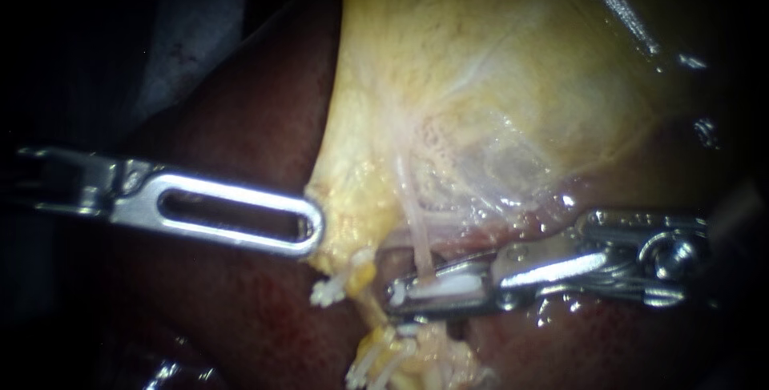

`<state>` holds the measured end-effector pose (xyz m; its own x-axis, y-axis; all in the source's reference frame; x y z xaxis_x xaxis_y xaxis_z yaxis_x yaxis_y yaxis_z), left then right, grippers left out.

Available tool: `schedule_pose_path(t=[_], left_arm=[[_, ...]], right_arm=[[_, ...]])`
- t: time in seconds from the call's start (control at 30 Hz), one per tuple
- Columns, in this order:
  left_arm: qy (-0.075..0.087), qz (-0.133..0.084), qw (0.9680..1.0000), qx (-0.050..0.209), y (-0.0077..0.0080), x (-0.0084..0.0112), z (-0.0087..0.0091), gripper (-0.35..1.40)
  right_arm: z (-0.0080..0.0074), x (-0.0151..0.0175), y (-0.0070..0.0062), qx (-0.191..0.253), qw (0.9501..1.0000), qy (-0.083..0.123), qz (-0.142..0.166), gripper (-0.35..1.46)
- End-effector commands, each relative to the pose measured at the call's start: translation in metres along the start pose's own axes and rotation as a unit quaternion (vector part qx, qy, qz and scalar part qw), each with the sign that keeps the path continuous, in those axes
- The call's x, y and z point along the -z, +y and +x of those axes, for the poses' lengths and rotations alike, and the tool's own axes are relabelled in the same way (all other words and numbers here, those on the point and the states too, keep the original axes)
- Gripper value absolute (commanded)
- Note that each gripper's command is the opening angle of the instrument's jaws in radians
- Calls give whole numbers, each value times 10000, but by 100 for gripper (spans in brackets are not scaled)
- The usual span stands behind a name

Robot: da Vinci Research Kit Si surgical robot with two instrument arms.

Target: Going back second clip right tube

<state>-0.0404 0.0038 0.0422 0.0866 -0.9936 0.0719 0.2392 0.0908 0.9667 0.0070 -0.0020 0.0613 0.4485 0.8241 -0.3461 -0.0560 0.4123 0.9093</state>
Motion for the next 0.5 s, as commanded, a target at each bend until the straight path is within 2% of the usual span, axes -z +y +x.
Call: schedule_pose_path(t=[0.03,0.5], left_arm=[[-1,0,10000,0,0,0,0,-35],[0,0,10000,0,0,0,0,-35]], right_arm=[[0,0,0,0,10000,0,-1,-35],[1,-1,-1,-2,10000,1,-1,-35]])
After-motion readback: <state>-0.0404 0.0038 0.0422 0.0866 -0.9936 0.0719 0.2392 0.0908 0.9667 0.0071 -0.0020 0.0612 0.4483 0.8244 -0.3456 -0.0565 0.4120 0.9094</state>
